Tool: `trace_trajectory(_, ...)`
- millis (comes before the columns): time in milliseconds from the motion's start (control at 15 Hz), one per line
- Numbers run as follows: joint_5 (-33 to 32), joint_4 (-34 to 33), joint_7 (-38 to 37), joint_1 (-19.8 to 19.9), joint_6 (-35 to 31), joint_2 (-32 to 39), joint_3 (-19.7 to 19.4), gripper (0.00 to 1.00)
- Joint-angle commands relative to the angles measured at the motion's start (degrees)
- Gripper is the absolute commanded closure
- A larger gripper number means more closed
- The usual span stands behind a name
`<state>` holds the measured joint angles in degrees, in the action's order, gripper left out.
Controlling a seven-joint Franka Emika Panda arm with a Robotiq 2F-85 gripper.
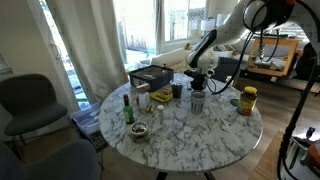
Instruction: Put the orange sachet in the silver cup
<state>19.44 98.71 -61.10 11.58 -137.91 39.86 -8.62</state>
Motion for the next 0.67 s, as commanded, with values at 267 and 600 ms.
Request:
trace_trajectory(267, -0.98, 6.59, 9.91, -0.55, 15.95, -13.95, 0.7, 1.0)
trace_trajectory(600, 0.39, 10.11, 21.02, -1.75, 25.93, -23.34, 1.76, 1.0)
